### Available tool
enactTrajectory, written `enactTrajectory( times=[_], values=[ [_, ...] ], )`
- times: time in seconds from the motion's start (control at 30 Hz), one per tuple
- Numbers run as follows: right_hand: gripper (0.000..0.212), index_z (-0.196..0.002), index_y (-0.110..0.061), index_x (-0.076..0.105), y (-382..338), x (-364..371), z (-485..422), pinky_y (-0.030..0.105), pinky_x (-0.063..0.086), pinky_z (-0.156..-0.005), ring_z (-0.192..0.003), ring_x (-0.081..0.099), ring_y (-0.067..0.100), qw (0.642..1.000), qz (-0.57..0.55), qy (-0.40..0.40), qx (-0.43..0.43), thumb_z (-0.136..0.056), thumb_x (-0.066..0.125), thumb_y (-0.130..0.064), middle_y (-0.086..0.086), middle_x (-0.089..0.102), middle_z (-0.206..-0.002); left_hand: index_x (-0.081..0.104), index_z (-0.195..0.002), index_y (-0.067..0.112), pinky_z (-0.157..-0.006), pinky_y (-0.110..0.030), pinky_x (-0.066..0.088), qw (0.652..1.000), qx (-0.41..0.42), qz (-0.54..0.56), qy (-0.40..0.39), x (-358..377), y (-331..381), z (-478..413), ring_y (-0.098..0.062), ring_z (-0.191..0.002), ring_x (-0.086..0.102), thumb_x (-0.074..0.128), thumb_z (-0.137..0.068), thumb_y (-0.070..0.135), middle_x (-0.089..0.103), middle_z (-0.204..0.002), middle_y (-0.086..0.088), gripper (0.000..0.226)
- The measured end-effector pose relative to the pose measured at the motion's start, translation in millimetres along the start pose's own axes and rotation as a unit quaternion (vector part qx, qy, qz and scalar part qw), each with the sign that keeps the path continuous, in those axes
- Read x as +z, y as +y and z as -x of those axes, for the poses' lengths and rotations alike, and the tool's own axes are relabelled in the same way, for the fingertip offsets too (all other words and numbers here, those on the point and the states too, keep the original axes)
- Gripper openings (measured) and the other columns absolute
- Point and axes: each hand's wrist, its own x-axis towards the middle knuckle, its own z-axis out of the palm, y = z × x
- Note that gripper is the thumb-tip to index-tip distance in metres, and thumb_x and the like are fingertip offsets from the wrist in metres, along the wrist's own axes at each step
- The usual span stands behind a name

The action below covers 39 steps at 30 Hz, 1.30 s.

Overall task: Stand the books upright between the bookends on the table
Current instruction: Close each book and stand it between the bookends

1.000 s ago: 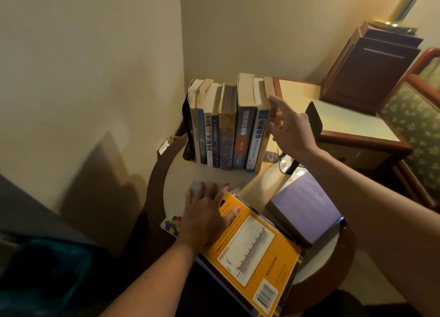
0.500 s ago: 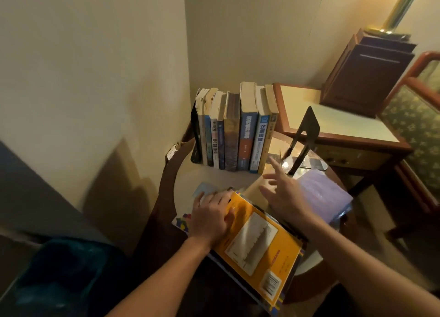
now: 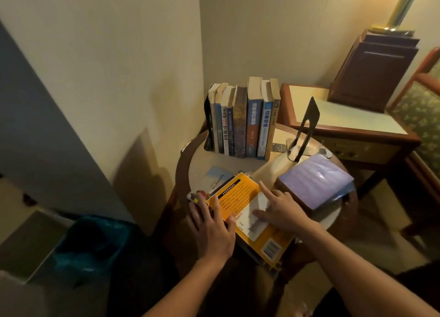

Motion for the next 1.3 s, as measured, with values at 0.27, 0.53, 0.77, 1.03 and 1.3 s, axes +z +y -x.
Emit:
enactTrajectory(
  times=[0.27,0.53,0.77,1.03,1.3],
  values=[
    [0.090,-0.148,-0.059,-0.016,-11,13,19,0.052,0.040,-0.103,-0.132,0.038,0.033,0.999,0.018,0.016,0.046,-0.087,0.049,-0.073,0.007,0.040,-0.148,-0.029,-0.153,0.033,-0.117,-0.063,-0.014,0.989,-0.052,0.081,-0.114,0,24,30,-0.036,-0.147,-0.031,0.030,-0.099,0.064,-0.026,-0.164,-0.010,0.086],
    [0.086,-0.152,-0.056,0.008,-3,19,31,0.051,0.040,-0.109,-0.133,0.043,0.034,0.990,-0.120,-0.010,0.070,-0.087,0.064,-0.060,0.012,0.037,-0.150,0.007,-0.160,0.034,-0.117,-0.062,-0.015,0.979,-0.066,0.178,-0.079,-13,27,26,-0.028,-0.155,-0.011,0.056,-0.097,0.036,0.013,-0.168,-0.003,0.080],
    [0.077,-0.151,-0.049,0.029,3,10,45,0.041,0.046,-0.105,-0.138,0.042,0.027,0.950,-0.307,-0.024,0.049,-0.091,0.071,-0.026,0.001,0.030,-0.160,0.039,-0.148,0.041,-0.121,-0.060,-0.006,0.965,-0.100,0.230,-0.080,-26,29,18,-0.027,-0.150,0.020,0.063,-0.087,0.019,0.047,-0.142,-0.001,0.069],
    [0.080,-0.129,-0.078,0.031,2,-8,50,0.048,0.050,-0.102,-0.126,0.052,0.022,0.916,-0.382,0.107,-0.064,-0.088,0.073,-0.023,0.000,0.050,-0.139,0.047,-0.116,0.059,-0.092,-0.038,0.058,0.894,-0.052,0.446,-0.017,-61,40,0,-0.019,-0.116,0.055,0.065,-0.091,0.003,0.046,-0.132,-0.001,0.064],
    [0.094,-0.151,-0.057,0.016,-1,-35,49,0.026,0.052,-0.089,-0.111,0.054,0.016,0.898,-0.281,0.319,-0.118,-0.090,0.071,-0.012,0.005,0.051,-0.119,0.050,-0.126,0.048,-0.094,-0.041,0.058,0.897,0.129,0.422,-0.002,-112,67,-35,-0.020,-0.125,0.050,0.057,-0.089,-0.012,0.042,-0.134,-0.001,0.071]
  ],
)
